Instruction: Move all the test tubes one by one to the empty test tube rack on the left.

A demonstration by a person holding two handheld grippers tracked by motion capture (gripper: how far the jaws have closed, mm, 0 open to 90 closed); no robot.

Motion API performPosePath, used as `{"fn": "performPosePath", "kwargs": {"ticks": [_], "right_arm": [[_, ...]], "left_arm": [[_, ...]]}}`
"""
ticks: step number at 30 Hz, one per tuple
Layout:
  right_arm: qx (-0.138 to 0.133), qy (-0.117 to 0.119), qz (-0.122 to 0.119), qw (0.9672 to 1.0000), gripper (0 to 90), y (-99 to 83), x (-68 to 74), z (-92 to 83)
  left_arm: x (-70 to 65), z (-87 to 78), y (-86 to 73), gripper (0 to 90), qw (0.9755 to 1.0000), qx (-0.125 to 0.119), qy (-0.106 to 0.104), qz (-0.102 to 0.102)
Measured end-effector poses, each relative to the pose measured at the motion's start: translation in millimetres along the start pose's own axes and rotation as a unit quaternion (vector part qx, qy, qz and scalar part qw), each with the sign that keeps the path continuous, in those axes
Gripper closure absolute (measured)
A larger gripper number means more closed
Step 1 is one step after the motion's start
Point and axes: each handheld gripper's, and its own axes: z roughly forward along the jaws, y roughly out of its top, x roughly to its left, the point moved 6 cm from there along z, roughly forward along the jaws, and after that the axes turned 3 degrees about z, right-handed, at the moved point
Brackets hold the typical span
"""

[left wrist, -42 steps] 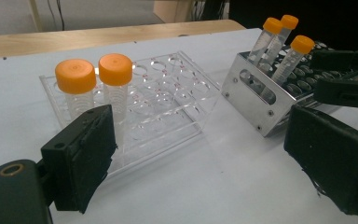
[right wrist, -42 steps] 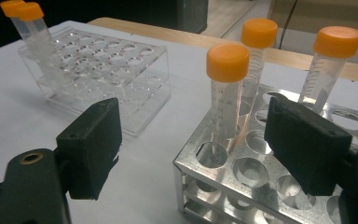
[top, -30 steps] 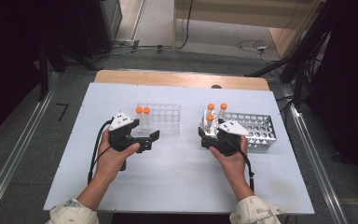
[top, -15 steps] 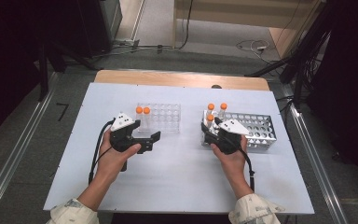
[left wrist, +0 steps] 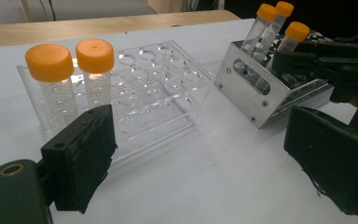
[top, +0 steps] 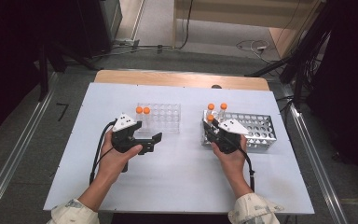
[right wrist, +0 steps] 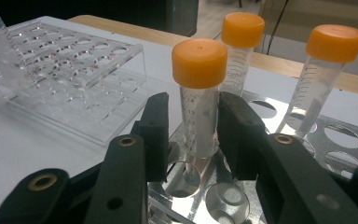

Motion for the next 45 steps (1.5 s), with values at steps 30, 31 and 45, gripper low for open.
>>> {"fn": "performPosePath", "kwargs": {"ticks": [30,31,45], "right_arm": [[-0.027,0.002,0.010,0.9996,71.3,16.4,-3.3,-11.7],[-0.029,0.004,0.012,0.9995,71.2,18.3,-3.2,-13.4],[-0.070,0.024,0.022,0.9970,71.4,42.4,1.5,-34.8]], "left_arm": [[-3.9,0.1,0.3,10.5,1.0000,0.000,-0.005,0.002],[-4.0,-0.1,0.5,10.4,1.0000,0.000,-0.005,0.003],[-6.3,-2.4,3.2,10.5,0.9999,-0.006,-0.005,0.007]]}}
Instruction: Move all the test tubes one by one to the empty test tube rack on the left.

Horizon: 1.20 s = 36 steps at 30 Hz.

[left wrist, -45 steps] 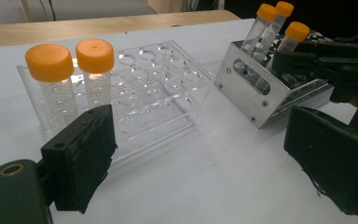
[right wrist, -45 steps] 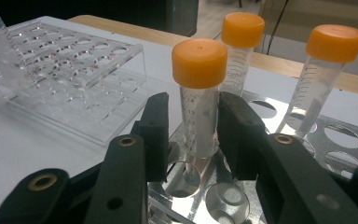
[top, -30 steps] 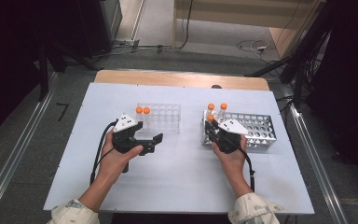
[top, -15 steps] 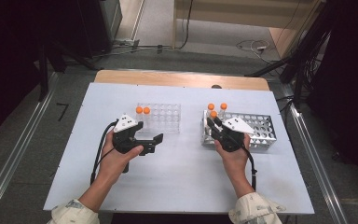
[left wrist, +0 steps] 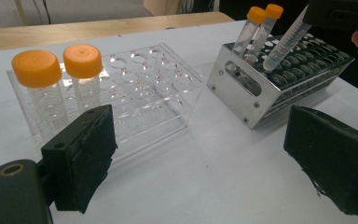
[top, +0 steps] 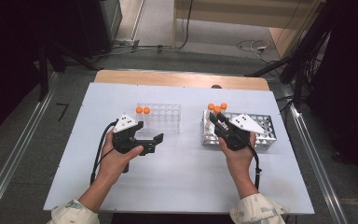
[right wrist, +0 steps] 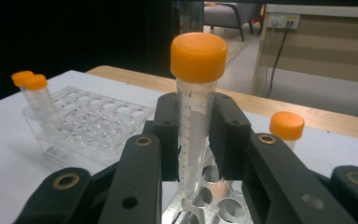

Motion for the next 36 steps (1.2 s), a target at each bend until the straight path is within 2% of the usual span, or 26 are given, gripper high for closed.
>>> {"fn": "performPosePath", "kwargs": {"ticks": [6,15,27,36], "right_arm": [[0.005,0.020,-0.008,0.9997,71.4,2.0,13.5,-2.5],[0.023,0.046,-0.018,0.9985,71.4,-7.8,37.0,4.0],[0.050,0.075,-0.032,0.9954,71.4,-23.9,61.1,12.6],[0.067,0.095,-0.045,0.9921,71.4,-34.6,78.2,17.1]], "left_arm": [[-2.5,-1.4,1.6,10.6,1.0000,-0.003,-0.003,0.003],[-3.3,-2.3,2.5,10.6,1.0000,-0.004,-0.005,0.004],[-7.4,-2.0,2.5,10.9,0.9999,-0.004,-0.011,0.009],[-16.2,-1.0,4.7,12.0,0.9996,-0.007,-0.023,0.013]]}}
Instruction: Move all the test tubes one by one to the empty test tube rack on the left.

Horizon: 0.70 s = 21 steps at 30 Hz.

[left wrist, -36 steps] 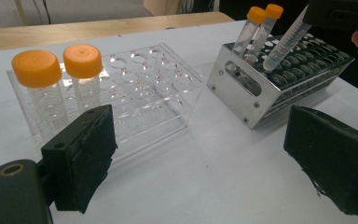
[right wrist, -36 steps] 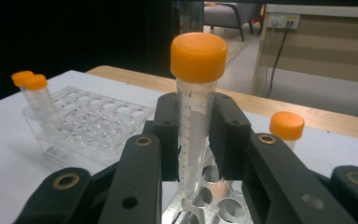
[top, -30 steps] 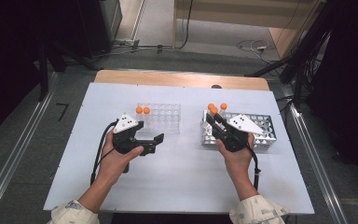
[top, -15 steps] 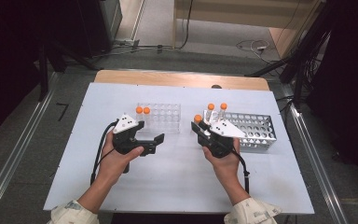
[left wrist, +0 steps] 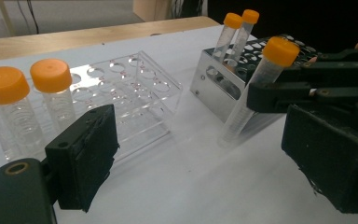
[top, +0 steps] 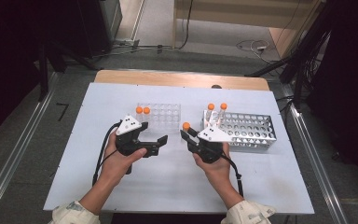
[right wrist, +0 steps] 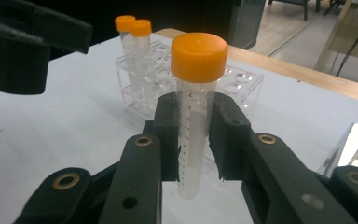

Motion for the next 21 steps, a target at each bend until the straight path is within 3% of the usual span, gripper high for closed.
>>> {"fn": "performPosePath", "kwargs": {"ticks": [7,21], "right_arm": [[0.012,0.017,-0.009,0.9997,71.4,-6.6,14.7,6.5],[0.015,0.054,-0.015,0.9983,71.4,-8.4,40.2,9.5]], "left_arm": [[-5.2,0.6,1.8,13.4,1.0000,-0.007,-0.005,0.001],[-25.2,4.1,6.0,21.9,0.9991,-0.021,-0.020,0.030]]}}
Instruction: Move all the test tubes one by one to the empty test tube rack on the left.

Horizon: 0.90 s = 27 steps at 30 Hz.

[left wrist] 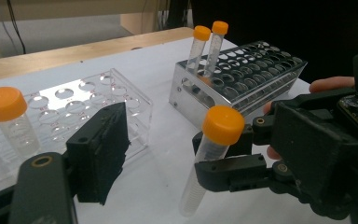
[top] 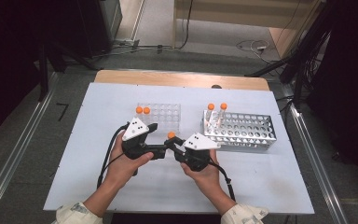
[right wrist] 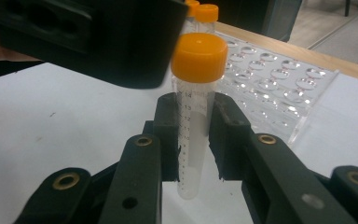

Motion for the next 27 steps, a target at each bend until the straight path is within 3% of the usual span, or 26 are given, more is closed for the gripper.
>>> {"fn": "performPosePath", "kwargs": {"ticks": [13,19,27], "right_arm": [[0.001,0.010,-0.002,0.9999,71.4,0.1,6.5,0.7],[0.002,0.013,-0.003,0.9999,71.4,0.0,8.2,1.5],[0.002,0.013,0.001,0.9999,71.4,0.6,8.5,0.7]], "left_arm": [[-5.0,5.9,-2.5,37.9,0.9999,-0.007,0.005,0.013],[-5.1,5.8,-3.0,54.6,0.9999,-0.009,0.001,0.014],[-9.3,8.7,-5.3,64.2,0.9997,0.001,-0.009,0.022]]}}
